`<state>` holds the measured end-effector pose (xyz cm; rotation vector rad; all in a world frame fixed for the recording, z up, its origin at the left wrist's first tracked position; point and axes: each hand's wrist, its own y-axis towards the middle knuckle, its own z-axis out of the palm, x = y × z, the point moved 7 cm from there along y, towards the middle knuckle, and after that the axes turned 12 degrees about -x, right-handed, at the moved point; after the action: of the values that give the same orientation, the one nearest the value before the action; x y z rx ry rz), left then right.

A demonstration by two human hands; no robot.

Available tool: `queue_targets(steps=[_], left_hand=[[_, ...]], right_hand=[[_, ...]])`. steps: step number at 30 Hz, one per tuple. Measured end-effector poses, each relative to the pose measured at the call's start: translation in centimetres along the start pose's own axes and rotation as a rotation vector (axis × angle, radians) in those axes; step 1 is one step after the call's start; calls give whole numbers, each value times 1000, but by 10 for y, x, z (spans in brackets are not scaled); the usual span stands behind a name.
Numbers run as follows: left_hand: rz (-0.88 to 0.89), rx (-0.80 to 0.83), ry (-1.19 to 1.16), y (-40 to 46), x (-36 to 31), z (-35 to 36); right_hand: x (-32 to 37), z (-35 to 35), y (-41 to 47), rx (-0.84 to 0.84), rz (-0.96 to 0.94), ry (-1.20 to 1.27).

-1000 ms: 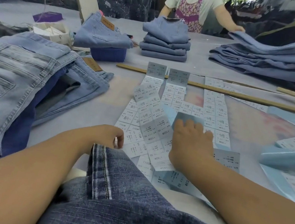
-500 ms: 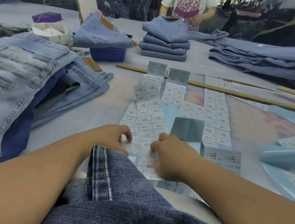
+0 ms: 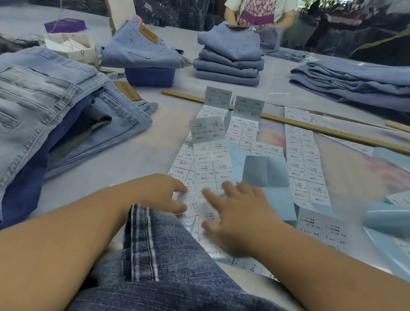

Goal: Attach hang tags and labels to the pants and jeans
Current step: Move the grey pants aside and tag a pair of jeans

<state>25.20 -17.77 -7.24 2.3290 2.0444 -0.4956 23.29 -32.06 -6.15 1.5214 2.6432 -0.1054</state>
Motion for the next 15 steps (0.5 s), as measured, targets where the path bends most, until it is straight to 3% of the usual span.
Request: queue_targets(steps=[3, 6, 9, 15], left_hand=[[-25, -58, 57, 2, 5, -5], [-27, -145, 106, 3, 5, -9], [-23, -212, 161, 5, 7, -7], [-154, -181, -42, 13, 15, 3]], right_hand=[[-4, 11, -1, 102, 24, -73], [-17, 10, -3, 119, 135, -130], [-13, 10, -4, 133, 119, -144], [-16, 10, -3, 140, 143, -111]])
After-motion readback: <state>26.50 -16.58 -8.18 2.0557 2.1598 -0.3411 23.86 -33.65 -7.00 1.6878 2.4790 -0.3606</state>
